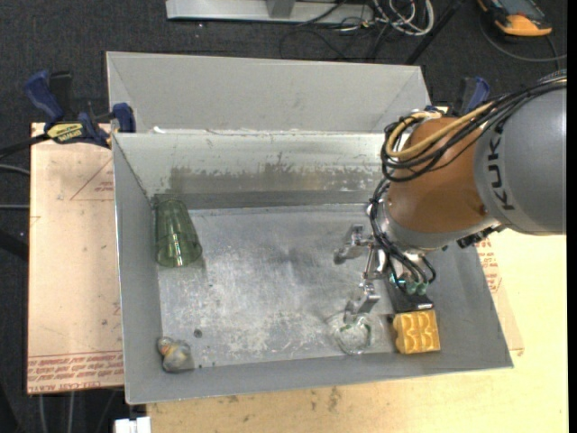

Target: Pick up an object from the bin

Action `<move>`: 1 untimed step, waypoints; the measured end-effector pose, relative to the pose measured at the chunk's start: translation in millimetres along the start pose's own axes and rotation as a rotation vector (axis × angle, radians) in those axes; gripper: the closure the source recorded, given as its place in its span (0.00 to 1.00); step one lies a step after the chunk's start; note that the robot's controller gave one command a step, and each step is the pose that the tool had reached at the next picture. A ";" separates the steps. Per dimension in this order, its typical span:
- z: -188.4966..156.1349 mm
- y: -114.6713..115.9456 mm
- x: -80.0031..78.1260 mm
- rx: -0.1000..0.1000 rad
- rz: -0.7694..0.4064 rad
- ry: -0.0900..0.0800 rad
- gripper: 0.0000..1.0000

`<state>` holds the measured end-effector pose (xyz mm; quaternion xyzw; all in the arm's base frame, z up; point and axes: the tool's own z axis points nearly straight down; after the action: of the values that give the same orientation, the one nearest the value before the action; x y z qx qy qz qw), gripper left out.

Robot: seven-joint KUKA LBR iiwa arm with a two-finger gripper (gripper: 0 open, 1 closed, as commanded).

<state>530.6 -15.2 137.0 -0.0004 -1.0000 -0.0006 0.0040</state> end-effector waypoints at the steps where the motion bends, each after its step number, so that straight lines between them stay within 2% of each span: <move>1: -4.2 0.0 -1.9 0.000 -0.001 -0.008 0.00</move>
Offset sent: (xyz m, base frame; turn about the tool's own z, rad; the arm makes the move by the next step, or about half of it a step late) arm -0.0155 -0.0307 -0.0670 -0.3519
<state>532.6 -15.3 141.2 -0.0002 -1.0000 -0.0004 -0.0001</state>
